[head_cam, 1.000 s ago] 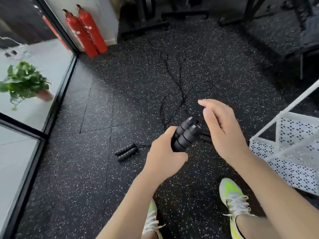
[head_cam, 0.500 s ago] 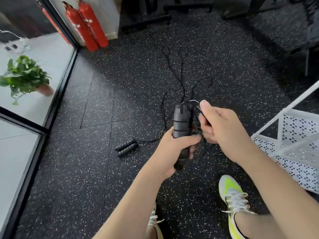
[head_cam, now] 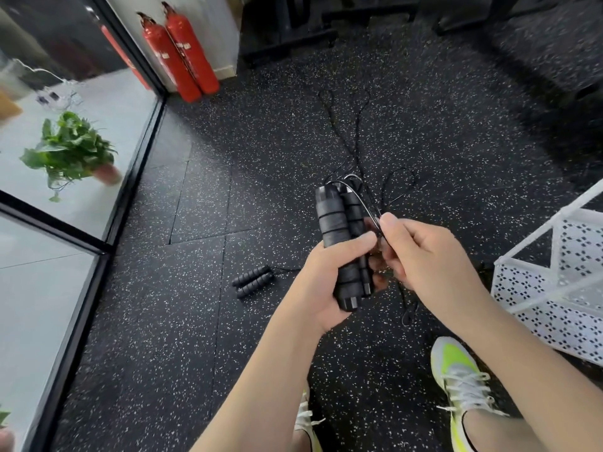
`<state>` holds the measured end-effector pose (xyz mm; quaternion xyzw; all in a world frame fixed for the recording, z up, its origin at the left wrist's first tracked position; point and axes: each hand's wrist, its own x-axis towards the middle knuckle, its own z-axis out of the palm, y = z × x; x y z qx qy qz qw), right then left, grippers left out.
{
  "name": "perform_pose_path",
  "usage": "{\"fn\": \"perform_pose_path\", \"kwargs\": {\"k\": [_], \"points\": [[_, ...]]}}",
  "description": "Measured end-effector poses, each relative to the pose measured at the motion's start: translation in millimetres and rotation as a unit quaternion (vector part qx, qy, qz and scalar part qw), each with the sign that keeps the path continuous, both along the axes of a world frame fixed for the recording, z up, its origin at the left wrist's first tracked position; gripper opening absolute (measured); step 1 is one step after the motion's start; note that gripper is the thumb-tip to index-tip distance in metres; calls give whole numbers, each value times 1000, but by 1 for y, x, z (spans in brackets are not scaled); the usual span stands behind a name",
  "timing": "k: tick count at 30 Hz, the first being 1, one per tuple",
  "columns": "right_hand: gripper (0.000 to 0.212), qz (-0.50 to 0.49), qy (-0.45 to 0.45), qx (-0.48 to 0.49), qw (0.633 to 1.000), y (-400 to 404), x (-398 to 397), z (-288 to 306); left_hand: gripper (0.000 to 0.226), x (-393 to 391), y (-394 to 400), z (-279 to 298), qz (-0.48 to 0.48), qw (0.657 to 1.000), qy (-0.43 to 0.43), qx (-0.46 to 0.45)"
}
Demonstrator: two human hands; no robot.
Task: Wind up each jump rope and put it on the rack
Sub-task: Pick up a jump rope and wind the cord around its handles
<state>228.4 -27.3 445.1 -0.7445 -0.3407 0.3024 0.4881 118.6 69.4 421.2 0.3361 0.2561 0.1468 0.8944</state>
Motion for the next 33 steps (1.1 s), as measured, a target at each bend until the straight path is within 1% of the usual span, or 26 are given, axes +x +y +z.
{"fn": "perform_pose_path", "kwargs": {"k": [1, 2, 5, 6, 8, 10, 11, 13, 15, 18, 21, 23, 25, 26, 28, 29, 31, 33], "points": [[52, 1, -1, 1, 1000, 0, -1, 2, 9, 1, -1, 0, 2, 1000, 0, 0], [51, 9, -2, 2, 1000, -1, -2, 3, 10, 2, -2, 0, 9, 1000, 2, -2], [53, 50, -45, -19, 998, -1, -12, 5, 29, 5, -4, 4, 56, 998, 7, -17], [55, 59, -60, -28, 996, -1, -15, 4, 30, 5, -4, 6, 69, 997, 4, -20], [57, 73, -74, -39, 994, -1, -20, 3, 23, 6, -3, 7, 93, 995, -12, -39], [56, 91, -79, -55, 991, -1, -22, 3, 15, 7, 0, 8, 129, 988, -38, -81], [56, 99, -76, -62, 990, -1, -22, 3, 18, 6, 2, 8, 150, 982, -51, -100], [56, 106, -62, -68, 990, -1, -22, 3, 28, 6, 5, 6, 180, 974, -69, -116], [56, 117, -49, -78, 989, -1, -22, 2, 29, 6, 7, 6, 205, 969, -80, -114], [58, 144, -2, -100, 984, -2, -24, -3, 21, 6, 12, 6, 250, 959, -80, -104], [55, 160, 87, -95, 979, 1, -27, -11, 11, 6, 13, 8, 278, 949, -84, -123], [45, 139, 169, -90, 972, 4, -29, -15, 6, 7, 11, 11, 287, 949, -61, -115], [36, 87, 248, -75, 962, 8, -34, -16, 16, 7, 7, 18, 285, 955, -20, -78], [36, 52, 255, -62, 964, 10, -36, -18, 18, 8, 4, 19, 278, 959, -5, -57], [42, -24, 248, -24, 968, 13, -39, -17, 5, 8, -2, 20, 270, 963, 13, -27], [47, -56, 252, -4, 966, 15, -40, -15, 8, 9, -7, 20, 266, 964, 18, -10], [48, -91, 282, 21, 955, 14, -40, -11, 15, 13, -18, 16, 252, 966, 41, 29], [47, -106, 302, 24, 947, 14, -39, -10, 10, 18, -32, 16, 240, 968, 60, 45]]}}
